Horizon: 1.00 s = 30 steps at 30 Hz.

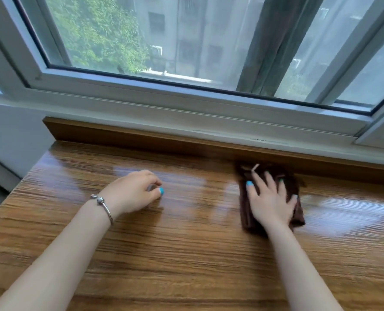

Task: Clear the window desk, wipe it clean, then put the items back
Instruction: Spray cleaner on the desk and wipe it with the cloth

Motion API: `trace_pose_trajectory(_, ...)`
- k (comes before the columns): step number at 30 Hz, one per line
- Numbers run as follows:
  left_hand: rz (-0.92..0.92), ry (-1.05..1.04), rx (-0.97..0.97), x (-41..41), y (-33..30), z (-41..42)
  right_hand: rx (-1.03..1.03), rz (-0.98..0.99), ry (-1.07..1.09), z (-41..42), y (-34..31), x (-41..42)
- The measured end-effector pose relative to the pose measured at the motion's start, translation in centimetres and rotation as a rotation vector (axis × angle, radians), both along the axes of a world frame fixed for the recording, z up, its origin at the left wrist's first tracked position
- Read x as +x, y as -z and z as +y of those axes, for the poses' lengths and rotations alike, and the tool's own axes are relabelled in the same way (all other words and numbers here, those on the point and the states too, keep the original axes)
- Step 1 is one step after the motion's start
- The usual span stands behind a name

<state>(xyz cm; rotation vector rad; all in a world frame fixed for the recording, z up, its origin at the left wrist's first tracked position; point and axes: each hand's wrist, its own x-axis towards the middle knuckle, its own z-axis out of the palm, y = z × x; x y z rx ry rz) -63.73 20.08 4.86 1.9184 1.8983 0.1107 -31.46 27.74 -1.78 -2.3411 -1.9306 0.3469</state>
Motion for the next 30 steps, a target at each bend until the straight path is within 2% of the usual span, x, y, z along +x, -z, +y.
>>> trace_pose_trajectory(3, -0.015, 0.037, 0.024, -3.2, 0.7, 0.0, -0.036, 0.02, 0.357, -0.2, -0.6, 1.6)
trace_pose_trajectory(5, -0.04, 0.064, 0.035, -5.7, 1.2, -0.1, -0.033, 0.026, 0.485, -0.4, -1.0, -2.5)
trace_pose_trajectory(6, -0.05, 0.076, 0.038, -7.1, 1.4, -0.2, -0.028, 0.027, 0.48, -0.7, -1.1, -5.8)
trace_pose_trajectory(11, -0.02, 0.1, 0.024, -14.5, 1.9, -1.3, 0.01, -0.003, 0.069, -3.8, 0.0, -26.0)
trace_pose_trajectory(13, 0.006, 0.113, 0.019, -17.0, 1.8, -1.8, 0.003, 0.001, -0.089, -4.9, 0.1, -30.9)
trace_pose_trajectory(16, 0.012, 0.149, 0.012, -19.6, 1.8, -2.3, -0.04, 0.015, -0.239, -4.5, -0.3, -30.9)
trace_pose_trajectory(18, -0.006, 0.173, 0.005, -20.4, 1.7, -2.5, -0.043, 0.023, -0.195, -3.8, -0.5, -27.9)
trace_pose_trajectory(22, -0.011, 0.21, 0.008, -21.6, 1.6, -3.0, -0.037, 0.007, 0.269, -3.8, -0.9, -21.5)
trace_pose_trajectory(24, -0.017, 0.211, 0.016, -22.6, 1.7, -3.5, -0.058, 0.02, 0.429, -4.4, -1.1, -20.5)
trace_pose_trajectory(27, -0.061, 0.178, 0.044, -24.5, 1.7, -4.4, -0.057, 0.03, 0.494, -4.0, -1.5, -24.4)
trace_pose_trajectory(30, -0.066, 0.142, 0.06, -26.7, 1.6, -5.0, -0.013, 0.0, 0.318, -4.3, -1.0, -32.8)
